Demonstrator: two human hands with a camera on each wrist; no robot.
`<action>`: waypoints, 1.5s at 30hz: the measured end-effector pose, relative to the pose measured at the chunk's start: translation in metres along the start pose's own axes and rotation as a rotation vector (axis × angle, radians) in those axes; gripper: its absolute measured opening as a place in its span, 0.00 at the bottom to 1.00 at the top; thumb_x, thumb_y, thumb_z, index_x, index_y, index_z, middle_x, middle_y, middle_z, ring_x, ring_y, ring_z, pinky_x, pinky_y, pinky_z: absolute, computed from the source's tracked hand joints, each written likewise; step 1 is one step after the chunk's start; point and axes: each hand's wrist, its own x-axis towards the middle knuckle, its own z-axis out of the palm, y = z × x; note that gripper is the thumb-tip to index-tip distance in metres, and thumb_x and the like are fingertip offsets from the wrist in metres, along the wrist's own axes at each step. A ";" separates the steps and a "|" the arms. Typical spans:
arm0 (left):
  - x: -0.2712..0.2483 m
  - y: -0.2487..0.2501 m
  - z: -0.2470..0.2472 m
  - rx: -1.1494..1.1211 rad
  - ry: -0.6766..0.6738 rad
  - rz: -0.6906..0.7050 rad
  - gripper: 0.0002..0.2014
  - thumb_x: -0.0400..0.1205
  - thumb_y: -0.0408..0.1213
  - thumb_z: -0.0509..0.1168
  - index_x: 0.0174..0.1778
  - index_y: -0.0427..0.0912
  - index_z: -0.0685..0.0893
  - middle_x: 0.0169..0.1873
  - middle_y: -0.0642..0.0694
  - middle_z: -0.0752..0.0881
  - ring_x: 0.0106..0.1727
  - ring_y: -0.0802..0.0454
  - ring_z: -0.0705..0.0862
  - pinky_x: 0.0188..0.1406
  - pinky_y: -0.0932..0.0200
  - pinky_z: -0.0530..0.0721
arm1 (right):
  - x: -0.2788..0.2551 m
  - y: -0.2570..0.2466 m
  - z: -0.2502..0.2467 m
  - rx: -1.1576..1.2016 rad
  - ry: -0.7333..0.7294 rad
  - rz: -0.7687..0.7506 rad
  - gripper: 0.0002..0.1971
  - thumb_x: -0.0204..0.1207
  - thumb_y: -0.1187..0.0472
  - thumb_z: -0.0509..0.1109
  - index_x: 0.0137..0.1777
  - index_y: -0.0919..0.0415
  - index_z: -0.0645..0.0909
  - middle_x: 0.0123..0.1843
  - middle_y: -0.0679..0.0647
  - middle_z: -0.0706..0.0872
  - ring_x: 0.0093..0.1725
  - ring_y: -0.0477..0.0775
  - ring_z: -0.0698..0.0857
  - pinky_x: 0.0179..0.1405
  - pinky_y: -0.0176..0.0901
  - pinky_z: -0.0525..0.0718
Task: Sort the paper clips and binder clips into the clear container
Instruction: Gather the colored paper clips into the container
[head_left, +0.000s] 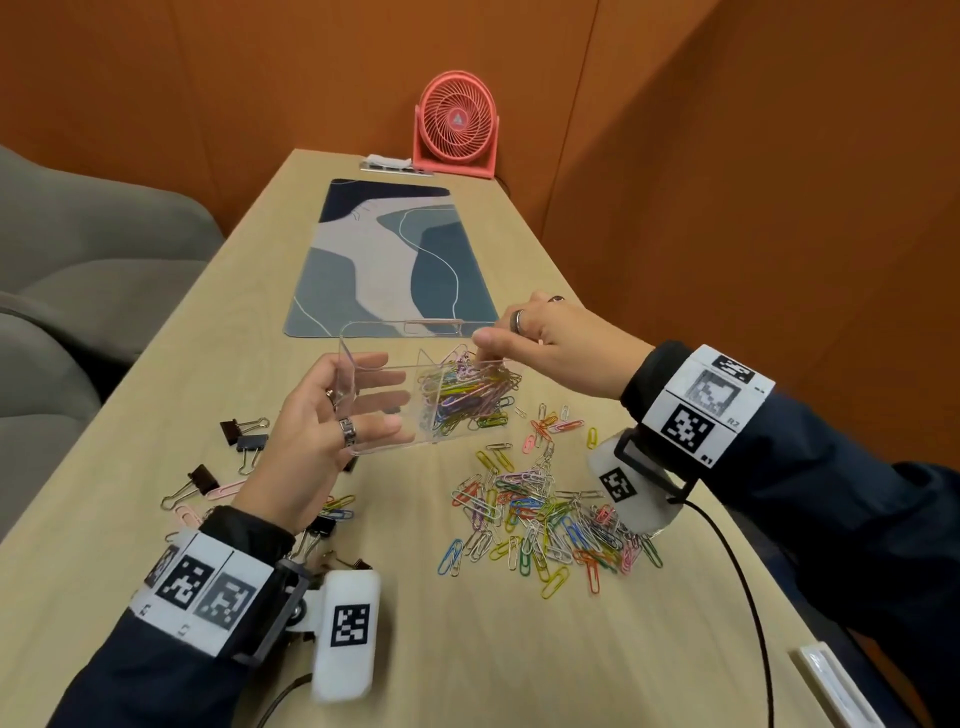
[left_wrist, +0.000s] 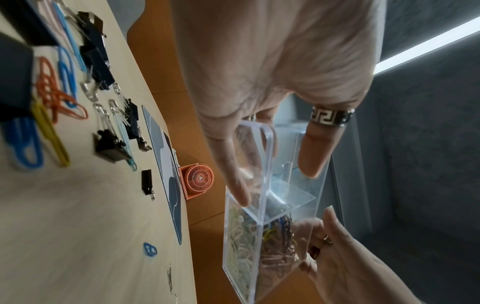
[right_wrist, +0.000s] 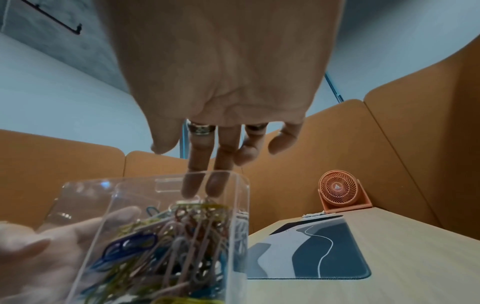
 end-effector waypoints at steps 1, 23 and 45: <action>0.000 0.000 0.000 -0.007 0.003 0.001 0.29 0.57 0.25 0.73 0.56 0.34 0.77 0.50 0.45 0.88 0.58 0.38 0.85 0.41 0.51 0.89 | 0.000 0.000 -0.002 0.022 0.019 -0.008 0.23 0.80 0.41 0.54 0.48 0.54 0.86 0.43 0.51 0.85 0.44 0.47 0.73 0.51 0.46 0.71; 0.000 0.000 -0.001 -0.047 -0.006 0.002 0.31 0.57 0.26 0.73 0.58 0.31 0.76 0.52 0.41 0.86 0.55 0.41 0.87 0.40 0.52 0.88 | 0.001 0.001 -0.013 -0.038 -0.187 -0.088 0.07 0.75 0.55 0.71 0.53 0.49 0.83 0.40 0.36 0.86 0.45 0.58 0.80 0.44 0.46 0.76; -0.001 0.002 0.001 -0.033 -0.017 0.010 0.34 0.53 0.31 0.74 0.57 0.32 0.76 0.49 0.45 0.88 0.56 0.40 0.86 0.40 0.52 0.88 | 0.005 -0.007 -0.015 -0.360 -0.270 -0.147 0.13 0.74 0.49 0.70 0.59 0.42 0.83 0.49 0.48 0.69 0.51 0.47 0.66 0.50 0.47 0.62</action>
